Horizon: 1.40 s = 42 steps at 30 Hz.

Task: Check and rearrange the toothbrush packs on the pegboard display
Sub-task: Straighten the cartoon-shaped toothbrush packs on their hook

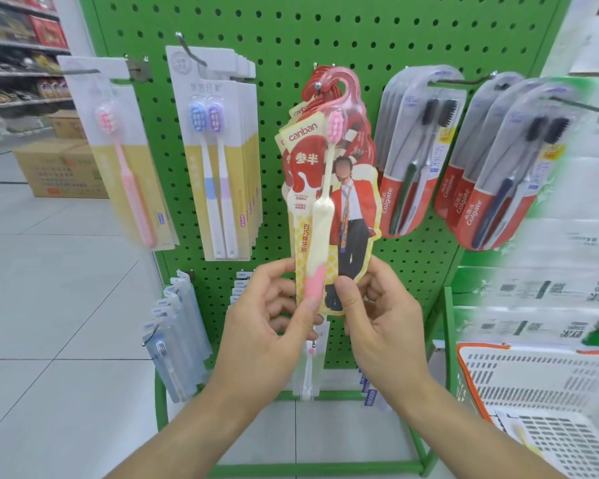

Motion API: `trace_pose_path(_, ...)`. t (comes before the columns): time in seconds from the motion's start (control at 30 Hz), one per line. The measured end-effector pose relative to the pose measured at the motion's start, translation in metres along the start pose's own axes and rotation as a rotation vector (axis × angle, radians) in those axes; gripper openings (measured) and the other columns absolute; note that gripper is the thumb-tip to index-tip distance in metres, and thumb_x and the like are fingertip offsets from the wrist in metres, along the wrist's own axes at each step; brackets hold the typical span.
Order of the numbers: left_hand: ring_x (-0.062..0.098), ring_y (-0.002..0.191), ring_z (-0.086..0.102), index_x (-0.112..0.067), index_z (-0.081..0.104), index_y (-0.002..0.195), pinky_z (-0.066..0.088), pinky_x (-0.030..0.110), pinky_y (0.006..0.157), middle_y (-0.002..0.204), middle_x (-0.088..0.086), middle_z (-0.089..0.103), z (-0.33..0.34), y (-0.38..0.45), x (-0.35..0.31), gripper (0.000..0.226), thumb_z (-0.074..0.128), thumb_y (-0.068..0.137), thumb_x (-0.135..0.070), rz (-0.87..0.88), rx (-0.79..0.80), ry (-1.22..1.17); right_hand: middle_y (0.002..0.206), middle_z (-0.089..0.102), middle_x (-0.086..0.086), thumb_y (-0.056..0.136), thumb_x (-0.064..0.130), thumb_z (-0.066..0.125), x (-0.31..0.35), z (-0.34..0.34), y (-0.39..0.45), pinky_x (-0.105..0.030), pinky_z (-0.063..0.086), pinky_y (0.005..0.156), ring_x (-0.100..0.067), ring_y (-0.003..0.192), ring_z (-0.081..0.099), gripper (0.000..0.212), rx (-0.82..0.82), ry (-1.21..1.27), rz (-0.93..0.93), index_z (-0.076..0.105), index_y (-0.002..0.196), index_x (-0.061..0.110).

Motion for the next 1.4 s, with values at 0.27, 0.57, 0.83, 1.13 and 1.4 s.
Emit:
trace_pose_path(0.27, 0.024, 0.077, 0.073, -0.025, 0.056, 0.122, 0.062, 0.038, 0.065, 0.088, 0.003, 0.071, 0.003, 0.0, -0.001, 0.039, 0.069, 0.085, -0.022, 0.019, 0.003, -0.022, 0.07, 0.059, 0.015, 0.096, 0.019, 0.058, 0.005, 0.001, 0.001, -0.013, 0.045, 0.06, -0.005, 0.063, 0.06, 0.018, -0.017, 0.011, -0.026, 0.064, 0.109, 0.03)
trace_pose_path(0.57, 0.024, 0.079, 0.071, -0.029, 0.057, 0.112, 0.06, 0.044, 0.071, 0.086, 0.001, 0.072, 0.004, -0.003, -0.001, 0.027, 0.07, 0.088, -0.029, -0.016, -0.026, 0.051, 0.078, 0.066, -0.001, 0.1, 0.029, 0.059, -0.006, -0.005, 0.002, -0.05, 0.055, 0.074, -0.021, 0.076, 0.067, 0.006, 0.065, -0.149, 0.027, 0.063, 0.105, 0.029)
trace_pose_path(0.83, 0.014, 0.076, 0.074, -0.033, 0.054, 0.112, 0.056, 0.019, 0.064, 0.091, -0.005, 0.075, 0.014, 0.03, -0.023, 0.026, 0.068, 0.093, -0.024, 0.02, -0.173, -0.049, 0.084, 0.069, 0.005, 0.099, 0.033, 0.059, -0.007, -0.003, 0.005, -0.048, 0.054, 0.076, -0.019, 0.083, 0.067, 0.012, 0.029, -0.168, 0.063, 0.061, 0.108, 0.025)
trace_pose_path(1.13, 0.016, 0.082, 0.07, -0.025, 0.059, 0.1, 0.055, 0.016, 0.07, 0.089, -0.003, 0.074, 0.005, 0.046, -0.015, 0.011, 0.067, 0.093, -0.029, 0.023, -0.214, 0.077, 0.095, 0.058, 0.003, 0.092, 0.003, 0.06, 0.043, -0.023, 0.059, -0.02, 0.045, 0.078, -0.011, 0.087, 0.057, 0.017, -0.303, -0.149, -0.264, 0.056, 0.102, 0.016)
trace_pose_path(1.4, 0.016, 0.085, 0.067, -0.029, 0.056, 0.1, 0.053, 0.016, 0.07, 0.095, 0.0, 0.071, 0.006, 0.054, -0.005, 0.002, 0.056, 0.1, -0.027, 0.021, -0.146, 0.133, 0.086, 0.059, 0.01, 0.089, 0.001, 0.054, 0.143, -0.029, 0.179, -0.014, 0.049, 0.072, -0.002, 0.076, 0.055, 0.017, -0.114, -0.609, -0.382, 0.059, 0.094, 0.017)
Point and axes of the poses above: each hand's wrist, its own y-axis towards the middle knuckle, its own z-axis out of the palm, x = y × z, the point moved 1 cm from there along y, towards the middle knuckle
